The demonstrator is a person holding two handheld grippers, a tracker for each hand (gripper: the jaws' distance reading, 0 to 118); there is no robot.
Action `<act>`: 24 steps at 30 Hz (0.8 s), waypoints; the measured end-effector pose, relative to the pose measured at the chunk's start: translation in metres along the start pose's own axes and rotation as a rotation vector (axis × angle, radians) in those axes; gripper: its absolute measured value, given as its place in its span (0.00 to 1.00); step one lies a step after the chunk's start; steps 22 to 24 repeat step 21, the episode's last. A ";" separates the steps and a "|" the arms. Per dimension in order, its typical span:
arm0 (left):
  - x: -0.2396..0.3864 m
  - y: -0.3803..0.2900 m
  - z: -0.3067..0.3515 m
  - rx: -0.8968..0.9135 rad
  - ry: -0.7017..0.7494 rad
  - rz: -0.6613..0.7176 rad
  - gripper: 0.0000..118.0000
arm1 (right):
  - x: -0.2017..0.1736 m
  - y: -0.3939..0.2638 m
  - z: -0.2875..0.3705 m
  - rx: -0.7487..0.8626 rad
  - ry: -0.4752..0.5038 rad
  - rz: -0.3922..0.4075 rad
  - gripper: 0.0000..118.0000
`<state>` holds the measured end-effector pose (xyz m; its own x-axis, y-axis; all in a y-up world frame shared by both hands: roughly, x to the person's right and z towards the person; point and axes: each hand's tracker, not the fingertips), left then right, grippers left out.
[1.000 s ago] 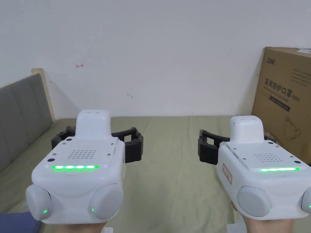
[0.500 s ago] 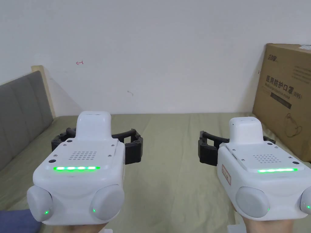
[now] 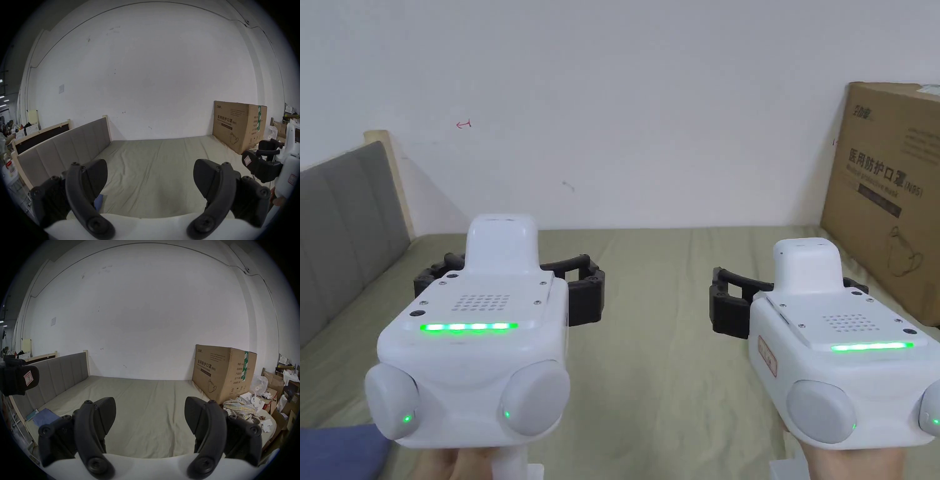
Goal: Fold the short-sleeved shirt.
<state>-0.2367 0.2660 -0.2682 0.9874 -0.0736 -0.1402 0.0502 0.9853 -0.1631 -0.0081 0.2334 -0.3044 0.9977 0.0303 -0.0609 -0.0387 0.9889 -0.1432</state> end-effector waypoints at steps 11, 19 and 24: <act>-0.001 -0.001 0.000 -0.059 0.024 0.017 0.93 | 0.003 0.002 0.002 0.001 -0.010 0.004 0.78; 0.003 -0.002 0.003 -0.045 0.033 -0.014 0.93 | 0.002 0.004 0.004 0.010 -0.007 0.007 0.78; 0.004 -0.003 0.004 -0.035 0.046 -0.033 0.93 | 0.002 0.005 0.006 0.012 -0.007 0.008 0.78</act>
